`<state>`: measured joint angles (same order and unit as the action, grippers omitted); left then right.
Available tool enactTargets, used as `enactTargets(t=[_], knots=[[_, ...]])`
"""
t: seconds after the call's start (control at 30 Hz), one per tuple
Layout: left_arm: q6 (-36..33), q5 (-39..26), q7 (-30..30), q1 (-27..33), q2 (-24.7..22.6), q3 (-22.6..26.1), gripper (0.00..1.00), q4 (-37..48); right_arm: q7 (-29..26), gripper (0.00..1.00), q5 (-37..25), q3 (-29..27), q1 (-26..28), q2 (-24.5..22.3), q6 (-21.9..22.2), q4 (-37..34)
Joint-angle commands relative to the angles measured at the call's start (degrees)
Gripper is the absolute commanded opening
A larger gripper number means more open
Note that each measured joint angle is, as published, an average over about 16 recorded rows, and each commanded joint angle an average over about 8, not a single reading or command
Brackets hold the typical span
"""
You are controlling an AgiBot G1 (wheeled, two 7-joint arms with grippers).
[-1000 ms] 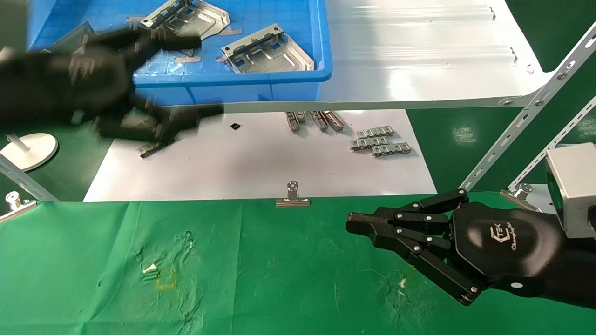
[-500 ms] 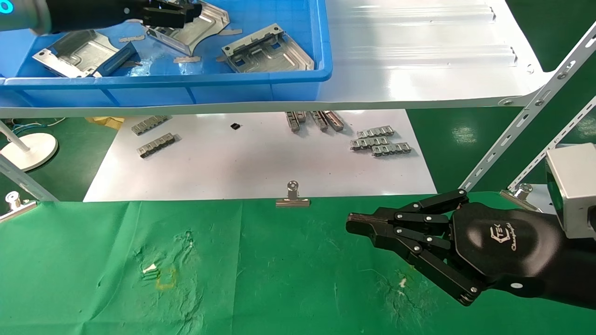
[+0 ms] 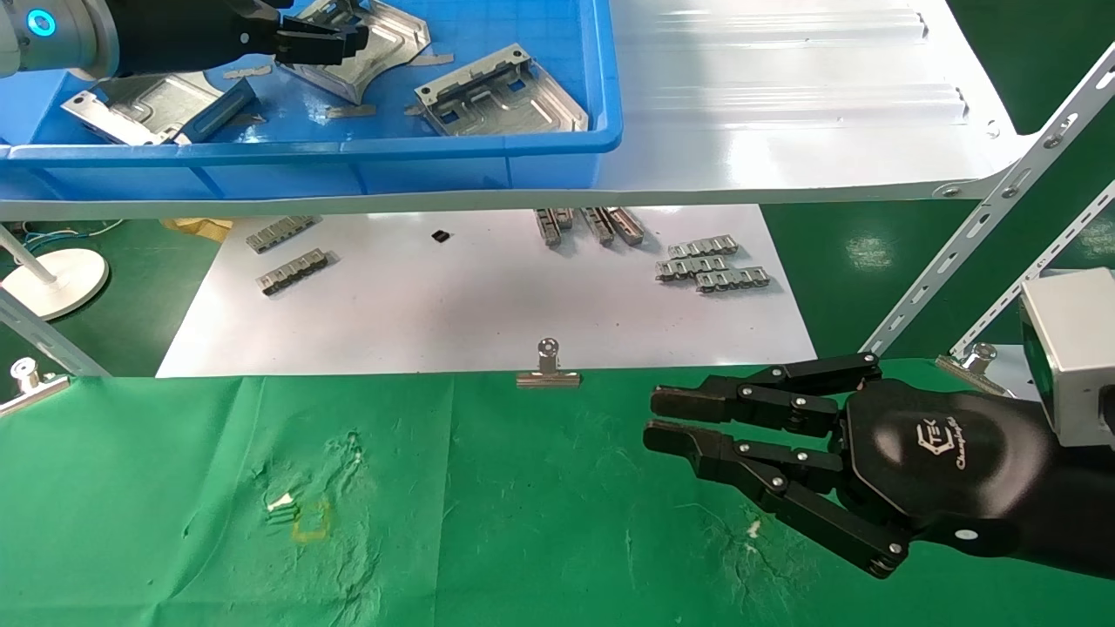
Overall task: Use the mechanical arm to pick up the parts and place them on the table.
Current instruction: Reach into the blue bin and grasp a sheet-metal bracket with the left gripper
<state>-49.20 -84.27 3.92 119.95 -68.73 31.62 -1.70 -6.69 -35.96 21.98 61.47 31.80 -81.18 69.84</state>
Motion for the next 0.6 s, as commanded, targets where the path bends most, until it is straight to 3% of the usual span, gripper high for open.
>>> enactTargets(t=[0.03,0.6], knots=[[0.29,-0.10,0.15,0.18,-0.16,0.07,0.00,0.60,0.00,1.00,0.00,0.00,0.00,0.00,0.00,0.00],[-0.01,-0.20,0.20,0.82,0.15,0.14,0.00,1.60,0.00,1.00,0.00,0.00,0.00,0.00,0.00,0.00]])
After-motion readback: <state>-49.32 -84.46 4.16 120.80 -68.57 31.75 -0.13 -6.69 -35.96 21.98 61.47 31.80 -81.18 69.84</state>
